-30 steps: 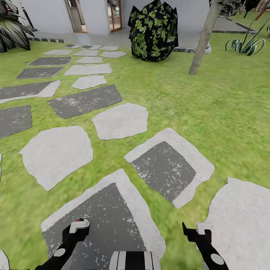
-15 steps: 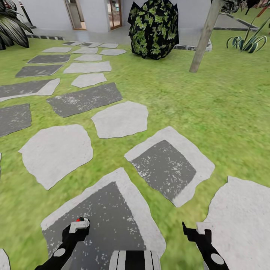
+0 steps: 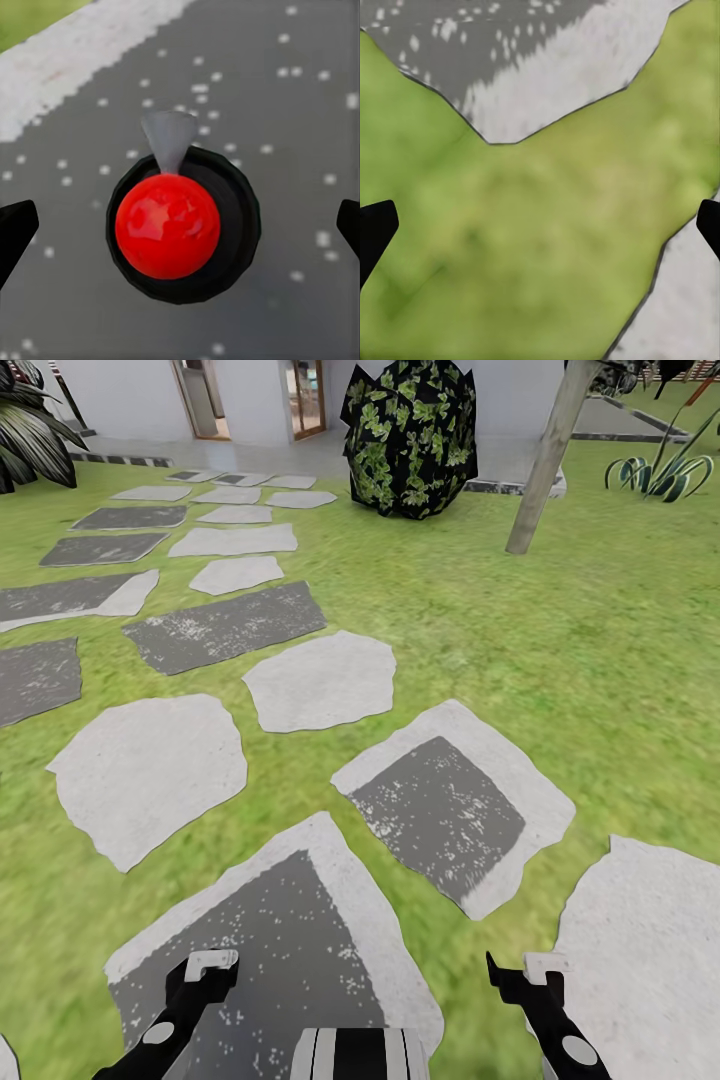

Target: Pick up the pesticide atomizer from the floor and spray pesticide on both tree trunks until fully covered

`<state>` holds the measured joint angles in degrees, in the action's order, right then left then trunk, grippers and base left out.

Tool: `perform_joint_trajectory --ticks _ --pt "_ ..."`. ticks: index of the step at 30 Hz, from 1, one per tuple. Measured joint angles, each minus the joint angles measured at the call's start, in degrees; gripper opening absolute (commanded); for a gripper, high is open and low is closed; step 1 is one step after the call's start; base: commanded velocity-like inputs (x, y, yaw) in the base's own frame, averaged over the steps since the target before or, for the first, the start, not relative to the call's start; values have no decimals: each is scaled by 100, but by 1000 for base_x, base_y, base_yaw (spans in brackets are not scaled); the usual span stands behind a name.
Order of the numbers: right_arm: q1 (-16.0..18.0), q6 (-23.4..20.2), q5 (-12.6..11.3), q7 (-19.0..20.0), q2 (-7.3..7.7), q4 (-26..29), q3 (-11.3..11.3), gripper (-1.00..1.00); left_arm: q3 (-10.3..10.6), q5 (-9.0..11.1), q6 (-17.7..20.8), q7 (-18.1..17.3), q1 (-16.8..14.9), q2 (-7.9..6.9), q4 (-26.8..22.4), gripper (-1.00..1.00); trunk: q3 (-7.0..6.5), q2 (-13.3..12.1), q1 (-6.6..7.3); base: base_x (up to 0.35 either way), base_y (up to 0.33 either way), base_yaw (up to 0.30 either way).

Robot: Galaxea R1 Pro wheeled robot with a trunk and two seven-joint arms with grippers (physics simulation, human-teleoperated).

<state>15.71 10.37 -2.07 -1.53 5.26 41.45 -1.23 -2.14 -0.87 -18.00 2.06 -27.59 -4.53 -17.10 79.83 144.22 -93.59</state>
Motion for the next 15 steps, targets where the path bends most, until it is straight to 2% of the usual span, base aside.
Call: perform_joint_trajectory --ticks 15 --pt "0 0 0 0 0 -1 -3 100 0 0 0 0 0 -5 0 100 0 0 0 1 0 0"
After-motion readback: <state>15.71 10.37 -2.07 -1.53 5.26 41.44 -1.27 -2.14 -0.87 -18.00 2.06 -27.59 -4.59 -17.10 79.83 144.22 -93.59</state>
